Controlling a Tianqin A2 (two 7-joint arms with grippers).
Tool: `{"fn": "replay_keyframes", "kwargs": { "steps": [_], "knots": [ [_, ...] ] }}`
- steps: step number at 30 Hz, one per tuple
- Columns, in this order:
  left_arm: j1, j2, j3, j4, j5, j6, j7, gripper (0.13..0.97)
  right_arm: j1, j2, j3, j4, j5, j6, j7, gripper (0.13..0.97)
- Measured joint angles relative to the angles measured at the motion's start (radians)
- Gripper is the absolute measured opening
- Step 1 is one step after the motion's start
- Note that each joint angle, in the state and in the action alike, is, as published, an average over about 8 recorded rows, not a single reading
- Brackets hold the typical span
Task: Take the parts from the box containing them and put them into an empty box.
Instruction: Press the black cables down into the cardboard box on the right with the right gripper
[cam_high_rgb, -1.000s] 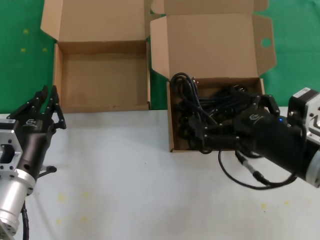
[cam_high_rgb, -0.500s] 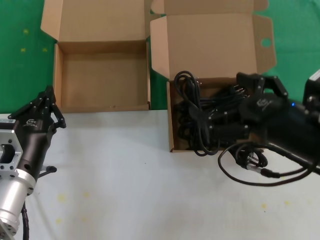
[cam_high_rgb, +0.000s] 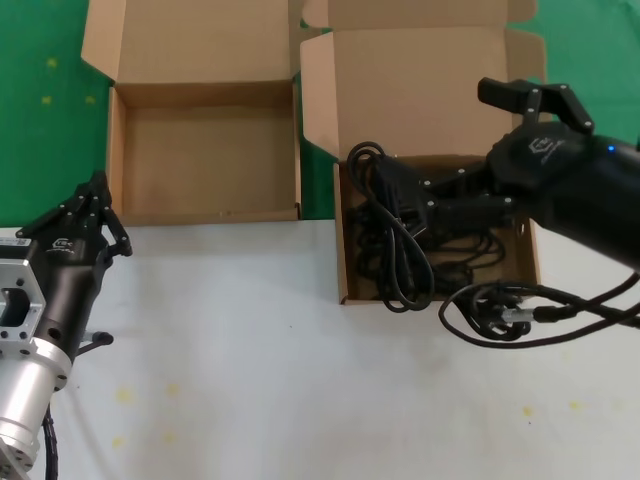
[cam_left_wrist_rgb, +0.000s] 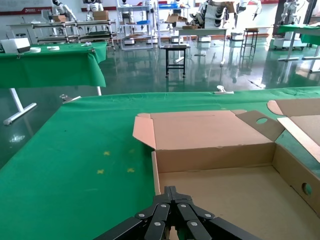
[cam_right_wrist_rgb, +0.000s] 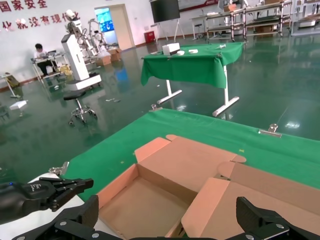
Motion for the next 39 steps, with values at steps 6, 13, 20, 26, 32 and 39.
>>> {"fn": "replay_keyframes", "kwargs": {
  "steps": [6, 13, 20, 26, 32, 39],
  "knots": [
    [0.0, 0.0, 0.0, 0.0, 0.0, 0.0, 0.0, 0.144, -0.042, -0.029, 0.0, -0.006, 0.0, 0.033, -0.008, 0.966],
    [0.0, 0.0, 0.0, 0.0, 0.0, 0.0, 0.0, 0.144, -0.096, -0.098, 0.0, -0.068, 0.0, 0.059, -0.019, 0.966],
    [0.0, 0.0, 0.0, 0.0, 0.0, 0.0, 0.0, 0.144, -0.14, -0.171, 0.0, -0.158, 0.0, 0.051, -0.032, 0.966],
    [0.0, 0.0, 0.0, 0.0, 0.0, 0.0, 0.0, 0.144, -0.174, -0.216, 0.0, -0.218, 0.0, 0.04, -0.039, 0.966],
    [0.0, 0.0, 0.0, 0.0, 0.0, 0.0, 0.0, 0.144, -0.203, -0.257, 0.0, -0.276, 0.0, 0.033, -0.055, 0.966],
    [0.0, 0.0, 0.0, 0.0, 0.0, 0.0, 0.0, 0.144, -0.222, -0.308, 0.0, -0.339, 0.0, 0.041, -0.083, 0.966]
  ]
}}
